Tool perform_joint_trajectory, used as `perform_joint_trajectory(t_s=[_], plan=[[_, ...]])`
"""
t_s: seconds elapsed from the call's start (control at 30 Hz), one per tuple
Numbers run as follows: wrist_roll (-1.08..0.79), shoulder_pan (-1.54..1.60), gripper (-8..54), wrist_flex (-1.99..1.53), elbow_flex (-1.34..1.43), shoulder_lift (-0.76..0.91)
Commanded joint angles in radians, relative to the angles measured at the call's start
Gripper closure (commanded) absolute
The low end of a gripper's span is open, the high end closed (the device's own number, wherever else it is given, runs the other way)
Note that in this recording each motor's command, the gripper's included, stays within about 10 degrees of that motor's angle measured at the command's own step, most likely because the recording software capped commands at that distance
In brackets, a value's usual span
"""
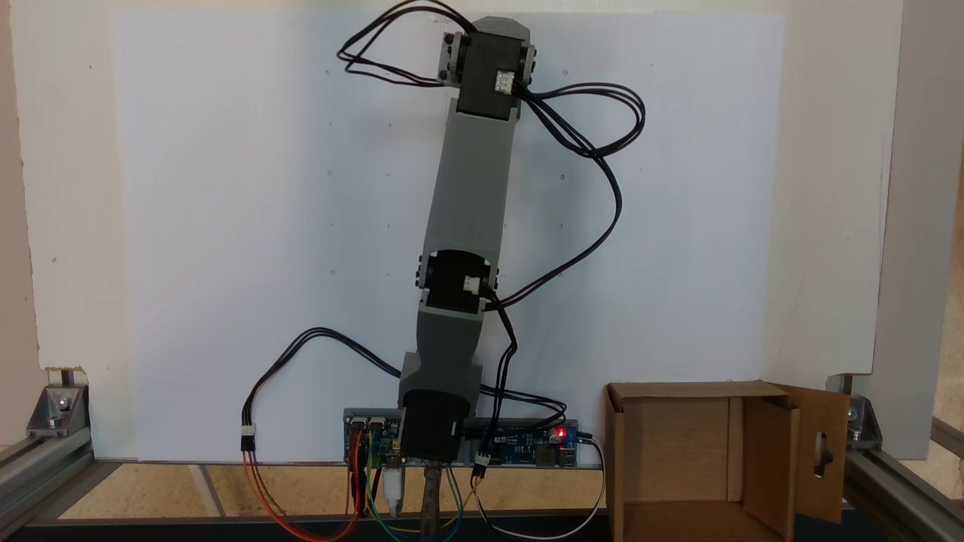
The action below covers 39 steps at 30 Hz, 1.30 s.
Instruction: Grasp a green dice and put it in the bin.
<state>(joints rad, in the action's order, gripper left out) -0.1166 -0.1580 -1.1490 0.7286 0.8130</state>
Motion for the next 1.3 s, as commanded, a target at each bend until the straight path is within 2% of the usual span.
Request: perform_joint_trajectory(t_s=[0.0, 1.27], plan=[[0.032, 0.000, 0.2, 0.028, -0.055, 0.005], [0.008, -0.028, 2.7, 0.078, -0.054, -0.066]])
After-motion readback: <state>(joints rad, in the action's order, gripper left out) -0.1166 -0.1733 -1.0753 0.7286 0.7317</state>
